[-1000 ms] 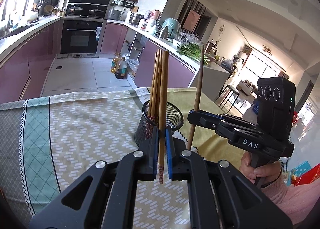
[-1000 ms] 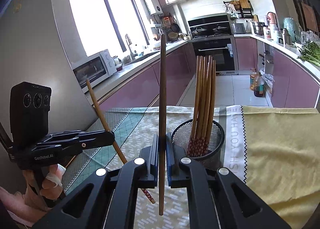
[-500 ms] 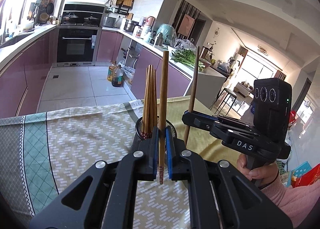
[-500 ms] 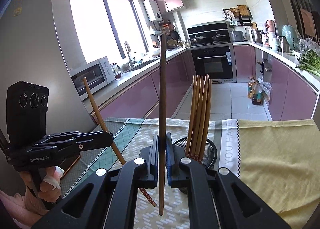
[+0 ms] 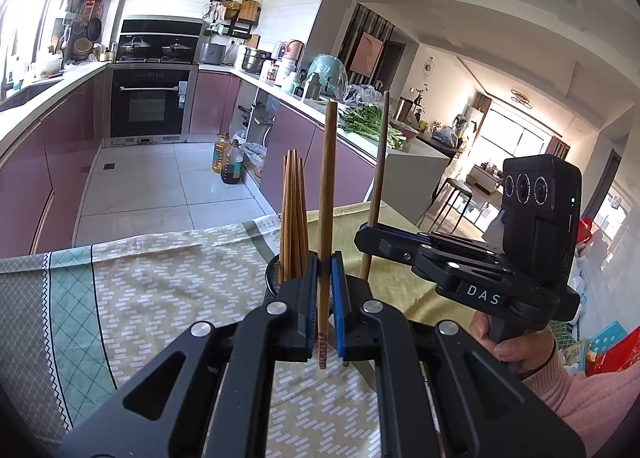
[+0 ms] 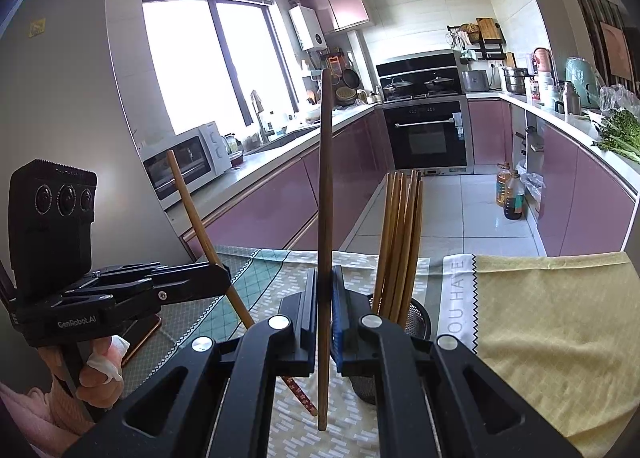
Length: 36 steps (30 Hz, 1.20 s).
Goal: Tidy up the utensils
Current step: 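Lift the left gripper's chopstick over the mesh cup while the right gripper lifts its own, then lower the left gripper's chopstick into the cup while the right gripper inserts its own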
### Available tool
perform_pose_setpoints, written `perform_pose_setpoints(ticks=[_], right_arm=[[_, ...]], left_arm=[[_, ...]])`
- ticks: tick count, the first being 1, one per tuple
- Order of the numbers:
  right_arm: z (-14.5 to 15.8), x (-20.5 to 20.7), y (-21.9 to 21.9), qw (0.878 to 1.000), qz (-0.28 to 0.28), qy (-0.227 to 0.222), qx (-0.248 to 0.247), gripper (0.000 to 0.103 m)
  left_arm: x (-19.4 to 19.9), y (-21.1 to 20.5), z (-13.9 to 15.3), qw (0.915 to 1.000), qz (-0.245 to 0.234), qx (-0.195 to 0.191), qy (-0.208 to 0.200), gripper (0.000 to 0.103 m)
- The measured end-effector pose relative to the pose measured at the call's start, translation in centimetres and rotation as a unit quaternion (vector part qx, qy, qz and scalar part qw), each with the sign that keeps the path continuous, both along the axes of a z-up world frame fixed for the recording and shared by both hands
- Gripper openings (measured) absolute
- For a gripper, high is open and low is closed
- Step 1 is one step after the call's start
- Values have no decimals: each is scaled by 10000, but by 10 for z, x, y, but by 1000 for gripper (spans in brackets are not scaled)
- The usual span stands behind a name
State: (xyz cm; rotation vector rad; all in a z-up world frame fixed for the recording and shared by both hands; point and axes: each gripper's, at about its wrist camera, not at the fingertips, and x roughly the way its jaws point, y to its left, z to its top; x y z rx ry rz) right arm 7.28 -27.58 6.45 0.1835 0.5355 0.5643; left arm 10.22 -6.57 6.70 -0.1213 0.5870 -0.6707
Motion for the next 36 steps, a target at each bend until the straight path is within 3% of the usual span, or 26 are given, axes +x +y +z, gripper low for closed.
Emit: perform_pose_setpoints(ticks=[36], right_arm=[[18, 5, -1, 9998, -12, -172, -39, 6]], left_arm=[[8, -16, 24, 9994, -58, 95, -330, 8]])
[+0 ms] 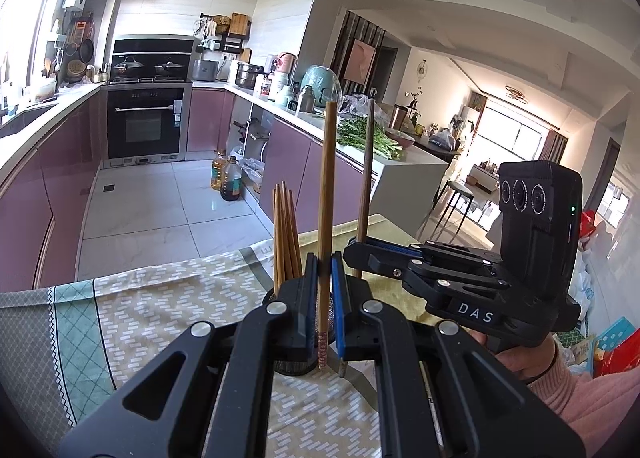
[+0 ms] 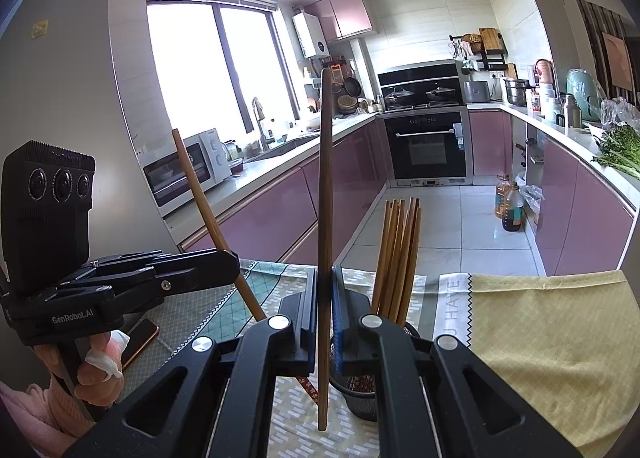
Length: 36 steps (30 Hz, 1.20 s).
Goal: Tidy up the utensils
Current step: 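Lower the left gripper's chopstick into the cup while the right gripper inserts its own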
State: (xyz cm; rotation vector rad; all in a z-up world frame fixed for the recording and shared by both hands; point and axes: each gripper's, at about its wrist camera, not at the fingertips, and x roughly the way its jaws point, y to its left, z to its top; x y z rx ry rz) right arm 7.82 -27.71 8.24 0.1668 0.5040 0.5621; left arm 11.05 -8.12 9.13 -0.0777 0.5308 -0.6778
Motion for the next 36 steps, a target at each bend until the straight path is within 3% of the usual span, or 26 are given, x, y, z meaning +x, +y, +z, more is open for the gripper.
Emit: perform_pose_setpoints(ticks=[36], right_arm=[[10, 11, 2, 9999, -35, -127, -36, 6]], left_arm=[[-1, -1, 6, 9997, 127, 54, -195, 8]])
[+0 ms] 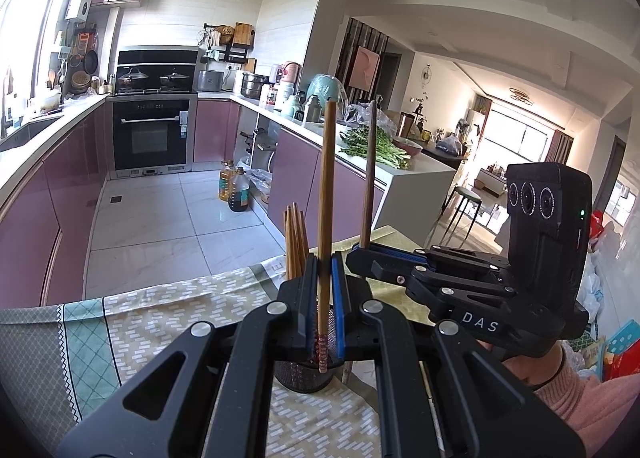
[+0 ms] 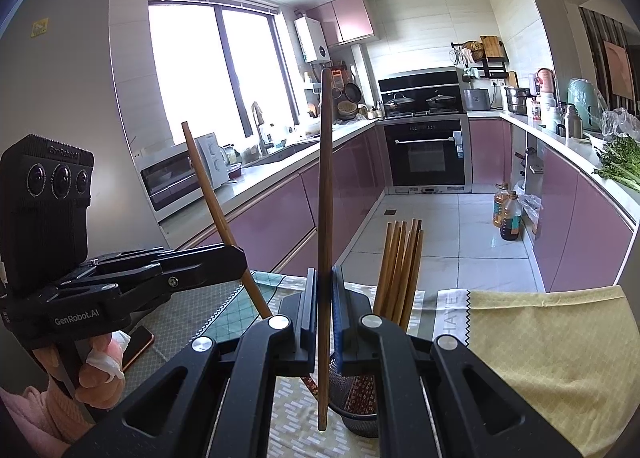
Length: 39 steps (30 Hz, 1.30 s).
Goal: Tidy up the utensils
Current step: 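Lower the left gripper's chopstick into the cup while the right gripper inserts its own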
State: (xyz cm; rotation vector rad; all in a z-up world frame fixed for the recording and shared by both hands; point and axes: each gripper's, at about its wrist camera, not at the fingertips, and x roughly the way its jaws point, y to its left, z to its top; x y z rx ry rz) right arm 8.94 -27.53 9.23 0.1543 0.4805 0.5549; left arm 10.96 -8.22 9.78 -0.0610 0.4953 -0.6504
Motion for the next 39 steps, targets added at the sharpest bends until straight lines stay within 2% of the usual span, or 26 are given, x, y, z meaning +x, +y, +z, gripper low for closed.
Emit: perform_pose_setpoints(ticks=[23, 39], right_arm=[[-7, 23, -6, 9995, -322, -9, 55, 6], [-42, 38, -3, 9984, -378, 425, -10, 6]], left_arm=[[7, -7, 3, 9998, 117, 35, -145, 8], [21, -20, -33, 9981, 78, 475, 377, 8]])
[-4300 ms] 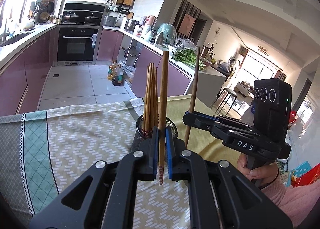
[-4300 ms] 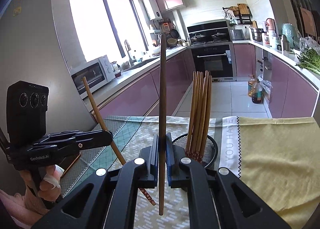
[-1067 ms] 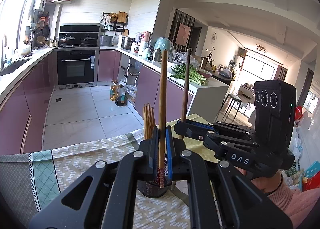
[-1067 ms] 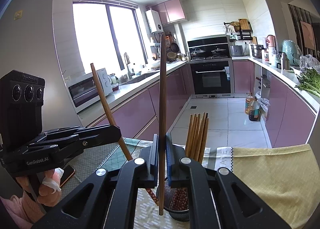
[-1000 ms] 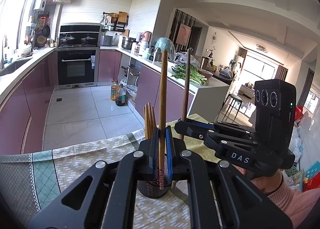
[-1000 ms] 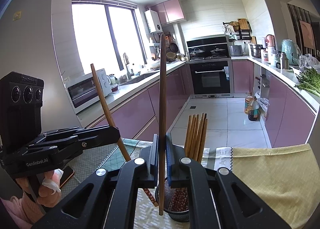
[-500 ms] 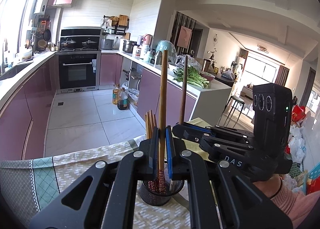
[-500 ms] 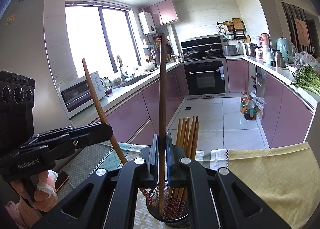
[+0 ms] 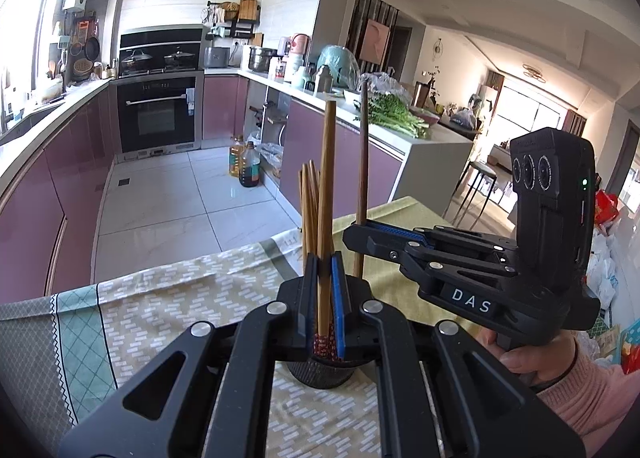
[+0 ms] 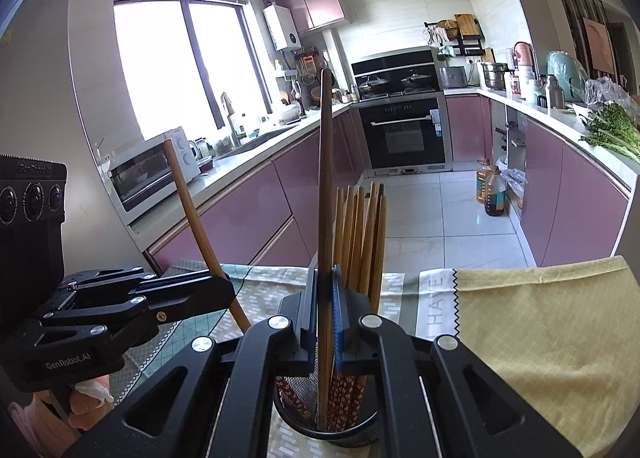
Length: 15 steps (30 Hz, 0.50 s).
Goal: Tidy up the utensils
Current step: 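Lower the left gripper's chopstick into the cup while the right gripper inserts its own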
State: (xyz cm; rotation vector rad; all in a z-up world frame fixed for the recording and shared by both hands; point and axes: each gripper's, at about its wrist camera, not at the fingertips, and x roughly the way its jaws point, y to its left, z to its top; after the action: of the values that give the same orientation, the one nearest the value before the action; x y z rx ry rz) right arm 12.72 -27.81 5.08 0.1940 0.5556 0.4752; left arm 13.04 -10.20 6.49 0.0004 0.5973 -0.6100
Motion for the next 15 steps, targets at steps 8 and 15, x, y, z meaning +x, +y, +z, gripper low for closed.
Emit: perform_pose_setpoints(ticks=[8, 15], right_arm=[[-11, 0, 2, 9999, 3, 127, -24, 6], [-18, -1, 4, 9998, -10, 203, -72, 6]], left_arm=[[9, -2, -9, 9998, -3, 118, 158, 8], [19, -5, -15, 9995, -2, 198, 250, 8]])
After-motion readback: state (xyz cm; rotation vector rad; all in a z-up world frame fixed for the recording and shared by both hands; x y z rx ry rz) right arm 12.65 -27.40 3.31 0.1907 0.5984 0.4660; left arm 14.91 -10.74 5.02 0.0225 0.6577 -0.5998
